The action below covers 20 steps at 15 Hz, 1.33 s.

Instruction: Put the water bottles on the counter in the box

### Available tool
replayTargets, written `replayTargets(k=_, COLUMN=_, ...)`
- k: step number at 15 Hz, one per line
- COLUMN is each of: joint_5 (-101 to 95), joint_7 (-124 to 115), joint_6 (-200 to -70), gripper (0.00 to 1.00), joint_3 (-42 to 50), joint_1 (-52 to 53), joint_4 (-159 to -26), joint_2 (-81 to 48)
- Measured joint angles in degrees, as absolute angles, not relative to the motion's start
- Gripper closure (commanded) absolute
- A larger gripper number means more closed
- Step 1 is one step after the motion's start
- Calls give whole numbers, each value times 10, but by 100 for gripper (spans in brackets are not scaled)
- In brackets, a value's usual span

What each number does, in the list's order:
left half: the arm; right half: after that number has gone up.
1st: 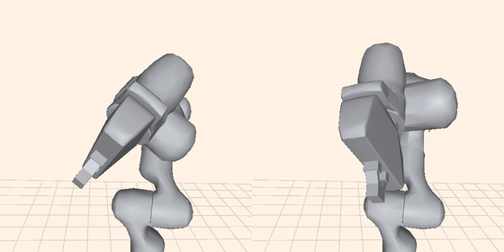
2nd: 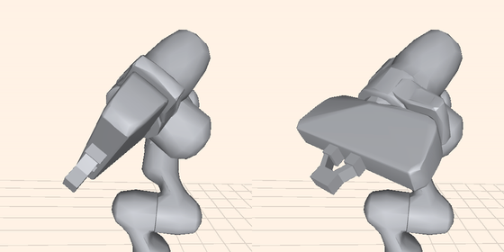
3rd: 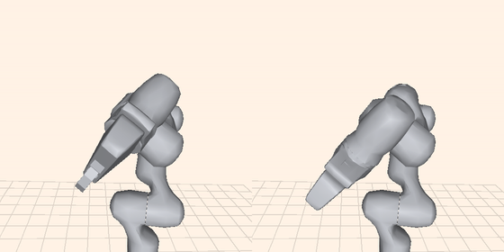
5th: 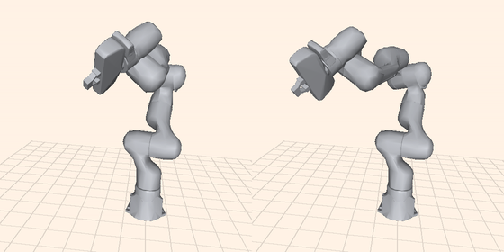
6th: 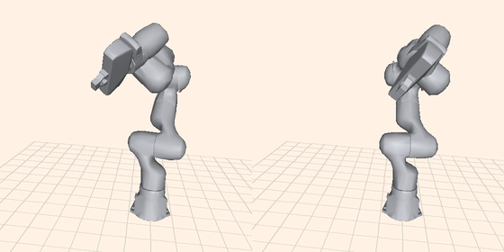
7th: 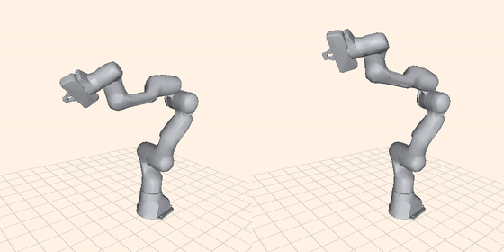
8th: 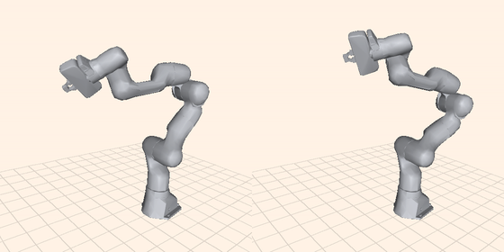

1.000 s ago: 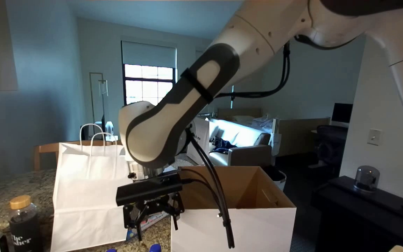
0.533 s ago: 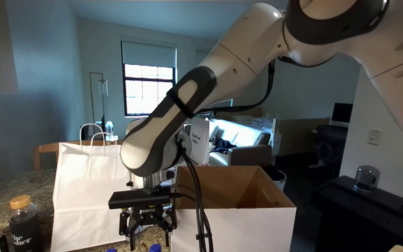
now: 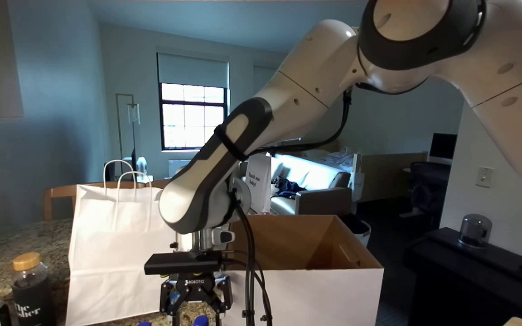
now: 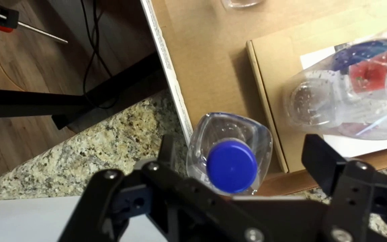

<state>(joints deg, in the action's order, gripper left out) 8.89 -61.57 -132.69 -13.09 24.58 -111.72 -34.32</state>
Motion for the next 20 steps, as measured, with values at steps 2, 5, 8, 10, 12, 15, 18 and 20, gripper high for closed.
replayTargets(k=2, joint_5=93, joint_7=-616, joint_6=-1327, gripper=47, joint_3=-131, joint_1=246, joint_4=-1117, joint_2=-346)
replayTargets(k=5, joint_5=95, joint_7=-616, joint_6=-1326, gripper=66, joint_3=-129, joint_1=246, joint_4=-1117, joint_2=-349)
replayTargets(k=8, joint_5=95, joint_7=-616, joint_6=-1326, gripper=83, joint_3=-126, joint_1=246, joint_4=-1117, joint_2=-349)
replayTargets(k=10, joint_5=96, joint_7=-616, joint_6=-1326, gripper=86, joint_3=-127, joint_1=246, joint_4=-1114, joint_2=-349)
replayTargets(k=12, joint_5=96, joint_7=-616, joint_6=-1326, gripper=86, joint_3=-127, joint_1=247, joint_4=-1111, joint_2=-349)
replayTargets(k=15, joint_5=96, joint_7=-616, joint_6=-1326, gripper=85, joint_3=-127, joint_1=249, joint_4=-1108, joint_2=-349)
replayTargets(k=18, joint_5=98, joint_7=-616, joint_6=-1323, gripper=83, joint_3=-129, joint_1=248, joint_4=-1110, joint_2=-342)
replayTargets(k=20, joint_5=107, joint_7=-609, joint_6=-1309, gripper=83, joint_3=-133, joint_1=243, joint_4=-1116, joint_2=-321)
